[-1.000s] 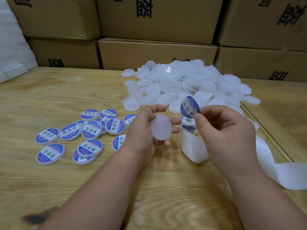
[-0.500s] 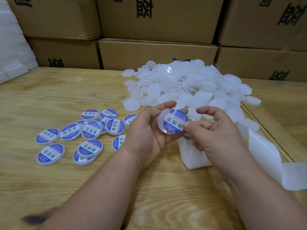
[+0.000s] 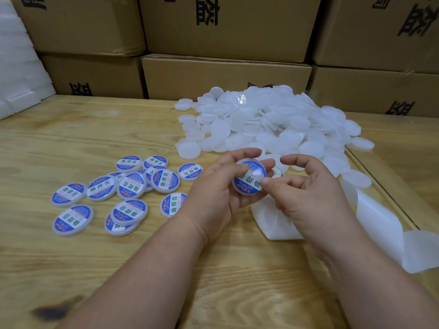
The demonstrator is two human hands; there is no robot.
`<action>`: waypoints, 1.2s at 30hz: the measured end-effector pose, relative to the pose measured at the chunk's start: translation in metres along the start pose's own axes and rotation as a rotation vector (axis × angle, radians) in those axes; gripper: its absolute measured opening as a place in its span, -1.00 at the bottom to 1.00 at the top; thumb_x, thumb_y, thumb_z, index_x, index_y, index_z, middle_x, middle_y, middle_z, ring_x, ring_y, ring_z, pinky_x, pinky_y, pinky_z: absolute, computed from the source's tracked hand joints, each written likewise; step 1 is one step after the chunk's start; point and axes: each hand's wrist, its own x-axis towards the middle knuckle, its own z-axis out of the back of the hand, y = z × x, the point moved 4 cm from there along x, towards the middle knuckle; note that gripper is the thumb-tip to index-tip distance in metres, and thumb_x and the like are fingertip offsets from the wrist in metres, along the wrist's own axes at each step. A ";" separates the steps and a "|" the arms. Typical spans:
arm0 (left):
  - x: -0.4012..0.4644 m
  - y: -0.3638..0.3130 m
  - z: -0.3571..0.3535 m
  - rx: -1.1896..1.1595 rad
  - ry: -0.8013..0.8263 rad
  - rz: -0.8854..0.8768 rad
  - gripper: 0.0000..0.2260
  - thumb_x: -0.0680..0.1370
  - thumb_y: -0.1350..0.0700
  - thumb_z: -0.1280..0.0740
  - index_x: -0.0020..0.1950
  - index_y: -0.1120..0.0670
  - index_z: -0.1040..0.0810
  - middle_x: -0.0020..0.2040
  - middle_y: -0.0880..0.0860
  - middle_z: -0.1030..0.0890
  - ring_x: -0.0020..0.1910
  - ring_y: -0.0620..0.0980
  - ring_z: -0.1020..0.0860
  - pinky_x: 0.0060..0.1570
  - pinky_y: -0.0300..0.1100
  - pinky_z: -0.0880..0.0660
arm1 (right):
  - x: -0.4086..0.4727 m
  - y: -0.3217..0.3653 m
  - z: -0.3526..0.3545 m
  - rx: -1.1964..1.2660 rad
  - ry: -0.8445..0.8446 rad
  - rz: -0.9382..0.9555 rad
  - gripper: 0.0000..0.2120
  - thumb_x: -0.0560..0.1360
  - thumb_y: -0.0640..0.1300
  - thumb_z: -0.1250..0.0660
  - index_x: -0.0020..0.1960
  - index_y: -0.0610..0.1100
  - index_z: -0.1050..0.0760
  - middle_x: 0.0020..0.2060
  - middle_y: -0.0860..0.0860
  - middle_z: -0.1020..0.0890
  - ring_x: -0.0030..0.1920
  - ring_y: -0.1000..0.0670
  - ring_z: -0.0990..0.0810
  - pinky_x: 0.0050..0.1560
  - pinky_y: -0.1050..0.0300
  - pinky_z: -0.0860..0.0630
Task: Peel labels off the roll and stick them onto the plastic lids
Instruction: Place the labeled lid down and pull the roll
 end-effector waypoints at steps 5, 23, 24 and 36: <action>0.000 0.002 0.002 0.023 -0.005 -0.018 -0.72 0.57 0.29 -0.16 0.15 0.10 -0.60 0.16 0.22 -0.69 0.23 0.21 -0.64 0.14 0.07 -0.63 | 0.001 -0.001 0.000 -0.001 0.006 -0.001 -0.63 0.46 -0.14 -0.54 0.15 0.09 -0.46 -0.41 0.08 -0.66 -0.44 0.17 -0.52 -0.27 0.19 -0.40; 0.003 0.006 0.006 0.229 -0.039 -0.082 -0.57 0.39 0.36 -0.21 0.19 0.03 -0.53 0.13 0.12 -0.72 0.16 0.13 -0.68 0.16 0.02 -0.62 | -0.001 0.003 0.004 -0.049 -0.078 -0.005 -0.85 0.55 -0.05 -0.43 0.09 0.07 -0.53 -0.30 -0.01 -0.74 -0.40 0.10 -0.59 -0.23 0.11 -0.44; 0.003 0.007 0.006 0.242 -0.049 -0.088 -0.58 0.40 0.36 -0.23 0.19 0.04 -0.53 0.12 0.13 -0.72 0.16 0.13 -0.68 0.16 0.04 -0.62 | -0.001 0.003 0.005 -0.055 -0.087 -0.006 -0.88 0.57 -0.05 -0.40 0.08 0.06 -0.53 -0.28 -0.01 -0.75 -0.41 0.09 -0.60 -0.25 0.12 -0.44; 0.000 0.002 0.013 0.340 -0.210 -0.081 -0.77 0.52 0.21 -0.50 0.13 0.05 -0.58 -0.06 0.08 -0.75 -0.07 0.08 -0.74 -0.11 -0.11 -0.67 | -0.003 0.008 0.016 -0.293 -0.279 0.125 -0.88 0.55 -0.06 -0.34 -0.17 0.03 -0.56 -0.40 0.18 -0.69 -0.42 0.14 -0.61 -0.31 0.15 -0.43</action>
